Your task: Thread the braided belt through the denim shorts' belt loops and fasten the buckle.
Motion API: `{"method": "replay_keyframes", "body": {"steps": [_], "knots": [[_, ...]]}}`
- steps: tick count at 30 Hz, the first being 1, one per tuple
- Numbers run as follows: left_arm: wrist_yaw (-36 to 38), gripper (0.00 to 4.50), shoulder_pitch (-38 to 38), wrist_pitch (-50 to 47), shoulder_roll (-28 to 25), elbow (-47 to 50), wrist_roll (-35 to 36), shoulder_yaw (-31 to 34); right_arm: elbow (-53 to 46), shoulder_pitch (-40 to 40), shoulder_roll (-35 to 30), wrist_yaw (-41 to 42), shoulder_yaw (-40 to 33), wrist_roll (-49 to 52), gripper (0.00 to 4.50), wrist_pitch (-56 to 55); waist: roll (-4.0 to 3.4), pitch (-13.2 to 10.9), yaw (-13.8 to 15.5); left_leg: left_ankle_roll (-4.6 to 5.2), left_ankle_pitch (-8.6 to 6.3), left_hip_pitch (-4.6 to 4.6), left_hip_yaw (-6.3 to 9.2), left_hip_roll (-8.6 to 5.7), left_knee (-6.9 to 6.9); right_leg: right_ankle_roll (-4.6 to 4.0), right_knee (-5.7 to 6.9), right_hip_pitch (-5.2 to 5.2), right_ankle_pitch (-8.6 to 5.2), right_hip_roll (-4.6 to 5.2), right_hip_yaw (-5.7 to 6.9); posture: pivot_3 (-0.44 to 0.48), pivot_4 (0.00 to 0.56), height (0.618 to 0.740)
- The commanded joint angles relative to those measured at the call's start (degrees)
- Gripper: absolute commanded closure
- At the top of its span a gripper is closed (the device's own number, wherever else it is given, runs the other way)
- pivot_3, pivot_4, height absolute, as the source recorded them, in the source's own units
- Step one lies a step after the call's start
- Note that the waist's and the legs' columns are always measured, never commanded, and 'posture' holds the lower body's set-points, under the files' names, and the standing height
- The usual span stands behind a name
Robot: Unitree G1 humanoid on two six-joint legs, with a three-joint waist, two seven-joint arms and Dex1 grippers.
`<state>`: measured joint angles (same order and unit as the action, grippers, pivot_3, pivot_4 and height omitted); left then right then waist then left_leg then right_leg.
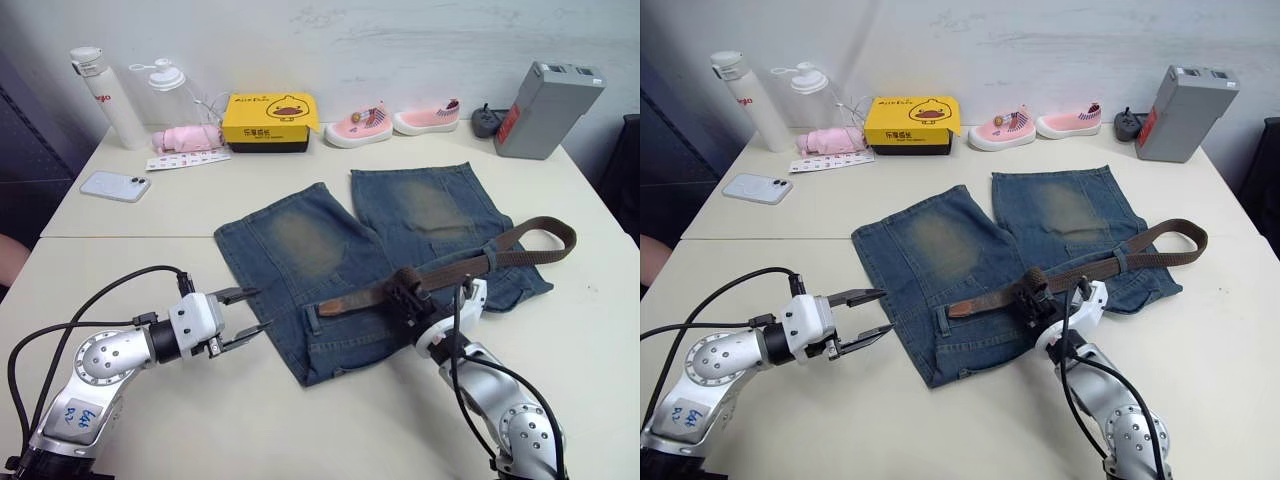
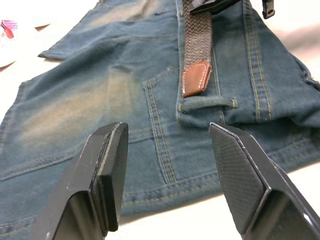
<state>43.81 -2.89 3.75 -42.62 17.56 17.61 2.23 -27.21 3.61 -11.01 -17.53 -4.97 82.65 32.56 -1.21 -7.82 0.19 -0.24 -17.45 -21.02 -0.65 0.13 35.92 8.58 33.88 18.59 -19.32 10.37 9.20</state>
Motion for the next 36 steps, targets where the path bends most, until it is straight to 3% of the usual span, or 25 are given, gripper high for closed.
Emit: {"method": "replay_keyframes", "body": {"steps": [1,12,15,18,23,30,36], "knots": [[0.3,1.62,0.4,0.1,0.4,2.2,-0.1,1.6,-4.2,0.3,-1.0,3.5,1.0,-1.9,4.5,0.7,-0.02,0.0,0.0,0.0,0.0,0.0,0.0,0.0,0.0,0.0,0.0,0.0,0.0,0.0,0.0,0.0,0.15,0.683],[0.9,1.62,-0.4,1.1,0.2,2.6,-1.1,1.7,-4.2,-0.1,-0.3,5.8,9.3,-12.7,4.5,3.4,0.0,0.0,-0.1,0.0,0.0,0.0,-0.01,0.0,0.0,0.0,-0.02,0.0,0.0,0.0,0.01,0.0,0.15,0.683],[3.2,1.62,-1.3,6.2,-0.9,1.9,-4.3,0.7,-3.1,-1.5,0.5,5.3,11.0,-15.9,4.5,4.2,0.0,0.0,-0.2,-0.01,0.0,0.0,-0.02,0.01,0.0,0.0,-0.02,0.02,0.0,0.0,0.01,0.0,0.15,0.683],[5.9,1.62,-2.5,13.3,-2.2,-0.3,-7.8,-0.2,-1.9,-3.0,1.9,5.3,11.2,-18.5,4.5,4.2,-0.01,0.0,-0.3,-0.06,-0.01,0.02,-0.06,0.06,-0.03,-0.03,-0.02,0.04,-0.02,-0.05,0.03,0.0,0.15,0.683],[6.1,1.62,-2.5,14.2,-1.6,-1.4,-7.4,0.6,-2.6,-5.0,3.3,7.8,8.7,-22.8,4.5,0.9,-0.02,0.0,-0.2,-0.06,-0.01,0.01,-0.06,0.07,-0.02,-0.04,-0.03,0.04,-0.02,-0.04,0.02,0.0,0.15,0.683],[6.1,1.62,-1.4,14.0,-1.6,-1.6,-7.3,0.9,-11.6,-3.8,-1.1,14.2,10.8,-27.4,4.5,0.1,-0.04,0.0,-0.1,-0.05,-0.01,0.0,-0.03,0.04,-0.02,-0.04,-0.03,0.04,-0.02,-0.03,0.01,0.0,0.15,0.683],[5.9,1.62,-1.4,14.0,-1.3,-1.6,-7.2,1.0,-12.1,-2.9,-1.8,14.8,12.8,-30.8,4.5,1.0,-0.01,0.0,-0.2,-0.05,-0.01,0.03,-0.06,0.06,-0.04,-0.04,-0.02,0.03,-0.02,-0.04,0.03,0.0,0.15,0.683]]}}
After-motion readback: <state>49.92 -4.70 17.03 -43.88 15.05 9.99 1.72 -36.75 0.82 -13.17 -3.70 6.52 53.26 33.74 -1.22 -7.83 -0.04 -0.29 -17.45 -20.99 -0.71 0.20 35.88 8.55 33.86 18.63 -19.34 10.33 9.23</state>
